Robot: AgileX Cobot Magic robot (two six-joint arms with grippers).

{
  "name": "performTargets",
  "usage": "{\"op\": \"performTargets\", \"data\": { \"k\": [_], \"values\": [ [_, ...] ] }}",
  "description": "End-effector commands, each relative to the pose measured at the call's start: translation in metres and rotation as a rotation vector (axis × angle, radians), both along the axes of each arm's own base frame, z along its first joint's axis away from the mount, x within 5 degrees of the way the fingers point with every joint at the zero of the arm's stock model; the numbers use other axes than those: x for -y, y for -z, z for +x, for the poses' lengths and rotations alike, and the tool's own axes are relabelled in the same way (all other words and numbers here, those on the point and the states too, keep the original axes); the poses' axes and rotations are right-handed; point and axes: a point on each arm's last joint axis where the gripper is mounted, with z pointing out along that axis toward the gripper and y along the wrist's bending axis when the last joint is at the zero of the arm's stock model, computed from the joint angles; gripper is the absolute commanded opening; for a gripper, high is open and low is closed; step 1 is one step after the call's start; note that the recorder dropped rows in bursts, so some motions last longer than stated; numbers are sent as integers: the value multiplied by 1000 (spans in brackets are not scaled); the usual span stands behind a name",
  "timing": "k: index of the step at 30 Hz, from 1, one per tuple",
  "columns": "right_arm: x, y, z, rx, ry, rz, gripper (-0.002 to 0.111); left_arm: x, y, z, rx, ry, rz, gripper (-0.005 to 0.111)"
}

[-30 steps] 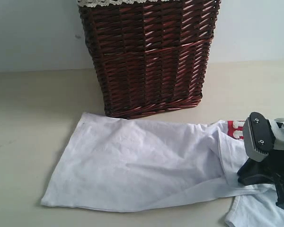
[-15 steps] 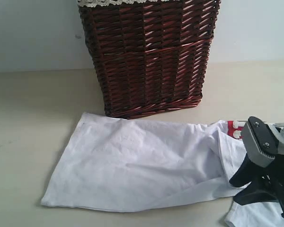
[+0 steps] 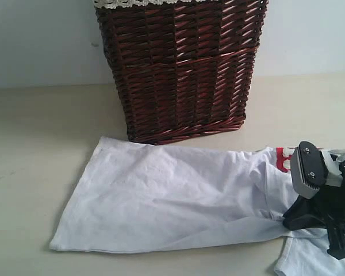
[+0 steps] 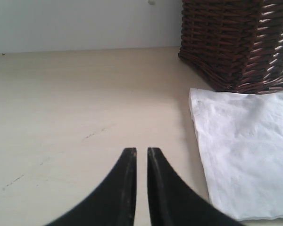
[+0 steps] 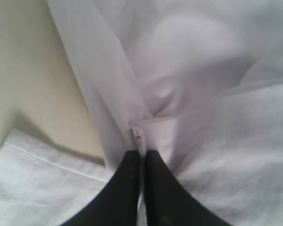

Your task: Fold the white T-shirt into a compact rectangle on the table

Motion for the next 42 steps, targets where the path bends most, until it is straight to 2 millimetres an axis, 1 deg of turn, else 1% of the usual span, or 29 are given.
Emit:
{"op": "performTargets", "data": {
  "k": [1, 6, 10, 12, 15, 22, 25, 29, 34, 37, 38, 39, 40, 41, 42],
  "values": [
    [0, 2, -2, -11, -17, -1, 0, 0, -1, 0, 10, 0, 0, 11],
    [-5, -2, -8, -103, 6, 70, 0, 0, -1, 0, 10, 0, 0, 11],
    [-10, -17, -14, -149, 12, 135, 0, 0, -1, 0, 10, 0, 0, 11],
    [-12, -25, -16, -142, 8, 156, 0, 0, -1, 0, 10, 0, 0, 11],
    [-12, -31, -16, -116, 6, 155, 0, 0, -1, 0, 10, 0, 0, 11],
    [-11, -32, -17, -124, 26, 153, 1, 0, -1, 0, 10, 0, 0, 11],
    [-12, -32, -16, -126, 32, 155, 7, 0, -1, 0, 10, 0, 0, 11],
    [-10, -27, -12, -115, 65, 143, 17, 0, -1, 0, 10, 0, 0, 11],
    [-8, -16, -7, -116, 103, 112, 18, 0, -1, 0, 10, 0, 0, 11],
    [-11, -17, -13, -167, 62, 154, 18, 0, -1, 0, 10, 0, 0, 11],
    [-12, -18, -15, -176, 35, 167, 20, 0, -1, 0, 10, 0, 0, 11],
    [-13, -20, -19, -177, -43, 184, 28, 0, -1, 0, 10, 0, 0, 11],
    [-13, -20, -19, -175, -57, 183, 32, 0, -1, 0, 10, 0, 0, 11],
    [-12, -19, -19, -157, -68, 170, 41, 0, -1, 0, 10, 0, 0, 11],
    [-11, -18, -17, -140, -63, 155, 44, 0, -1, 0, 10, 0, 0, 11]
  ]
}}
